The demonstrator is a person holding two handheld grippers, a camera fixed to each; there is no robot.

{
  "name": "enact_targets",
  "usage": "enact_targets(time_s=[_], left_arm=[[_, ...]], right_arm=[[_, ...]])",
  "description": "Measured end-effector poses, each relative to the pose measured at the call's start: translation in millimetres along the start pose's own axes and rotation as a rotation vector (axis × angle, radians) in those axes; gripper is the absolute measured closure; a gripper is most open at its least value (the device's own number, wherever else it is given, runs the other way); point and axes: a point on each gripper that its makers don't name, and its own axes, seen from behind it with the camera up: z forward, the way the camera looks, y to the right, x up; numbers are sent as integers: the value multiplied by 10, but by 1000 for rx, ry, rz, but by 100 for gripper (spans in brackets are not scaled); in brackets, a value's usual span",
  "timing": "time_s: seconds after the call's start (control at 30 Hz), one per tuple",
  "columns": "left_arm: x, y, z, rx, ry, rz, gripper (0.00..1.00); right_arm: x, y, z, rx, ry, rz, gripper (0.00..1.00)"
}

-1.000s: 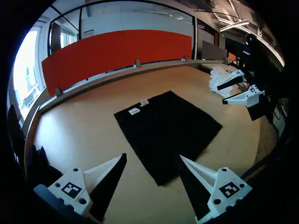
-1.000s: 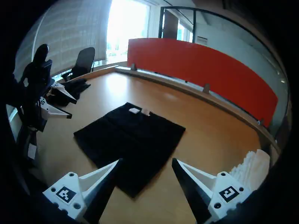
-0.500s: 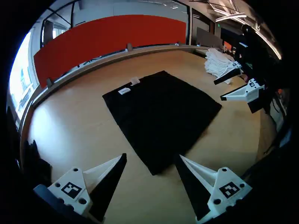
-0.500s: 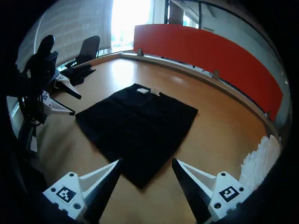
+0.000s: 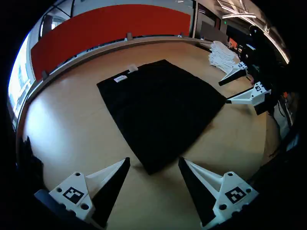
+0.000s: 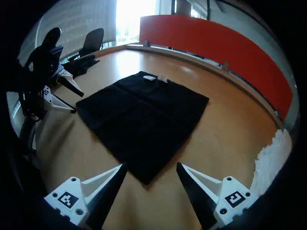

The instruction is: Fold towel

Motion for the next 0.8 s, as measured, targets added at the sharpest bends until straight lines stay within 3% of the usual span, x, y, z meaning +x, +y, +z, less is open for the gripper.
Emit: enact_targets(time_s=[0.37,0.67,0.8], left_arm=[[12,11,71,-3,-9,3,7],[-14,24,92,8,-7,43,7],[-11,17,95,14,-7,41,12]], right_arm=[[-91,2,39,33,-24,-19,10],[-145,-19,35,56,-22,1,17],[-157,-41,37,65,-24,-10,25]])
